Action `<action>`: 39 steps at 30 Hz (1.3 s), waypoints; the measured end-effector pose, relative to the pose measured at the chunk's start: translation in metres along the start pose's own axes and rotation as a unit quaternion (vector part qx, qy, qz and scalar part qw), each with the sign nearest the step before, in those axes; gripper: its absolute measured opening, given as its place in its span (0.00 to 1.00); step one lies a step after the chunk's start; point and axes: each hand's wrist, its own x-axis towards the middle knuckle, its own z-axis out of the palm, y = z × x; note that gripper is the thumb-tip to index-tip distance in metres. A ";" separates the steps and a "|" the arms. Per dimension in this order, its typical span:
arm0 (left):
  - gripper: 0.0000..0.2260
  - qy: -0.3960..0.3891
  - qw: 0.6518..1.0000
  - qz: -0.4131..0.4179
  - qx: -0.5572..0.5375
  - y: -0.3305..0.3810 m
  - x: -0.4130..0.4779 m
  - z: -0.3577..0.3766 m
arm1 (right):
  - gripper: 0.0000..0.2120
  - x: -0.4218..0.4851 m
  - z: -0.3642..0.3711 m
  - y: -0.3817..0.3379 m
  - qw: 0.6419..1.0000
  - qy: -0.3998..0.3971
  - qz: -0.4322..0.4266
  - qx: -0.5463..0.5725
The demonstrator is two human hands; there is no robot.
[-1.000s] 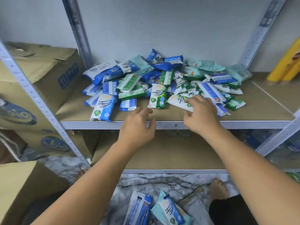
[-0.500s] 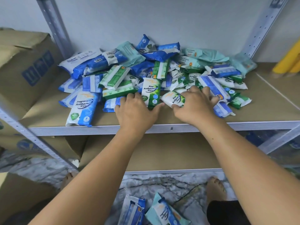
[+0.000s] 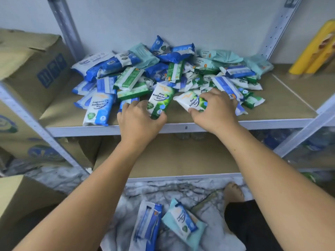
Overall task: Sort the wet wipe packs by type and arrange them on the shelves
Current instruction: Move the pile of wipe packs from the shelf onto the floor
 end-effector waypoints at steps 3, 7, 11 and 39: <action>0.18 -0.034 0.999 0.015 -0.033 -0.011 -0.028 -0.023 | 0.24 -0.032 -0.010 0.001 0.997 0.021 0.009 0.076; 0.16 -0.137 0.988 -0.003 -0.069 -0.019 -0.083 -0.048 | 0.14 -0.096 -0.006 0.005 0.986 0.065 0.060 0.145; 0.18 -0.191 0.980 0.049 -0.022 -0.034 -0.122 -0.039 | 0.11 -0.143 0.023 0.024 0.983 0.049 0.109 0.137; 0.26 -0.495 0.862 -0.087 0.073 -0.167 -0.248 0.242 | 0.18 -0.222 0.300 0.139 0.858 -0.453 0.169 -0.172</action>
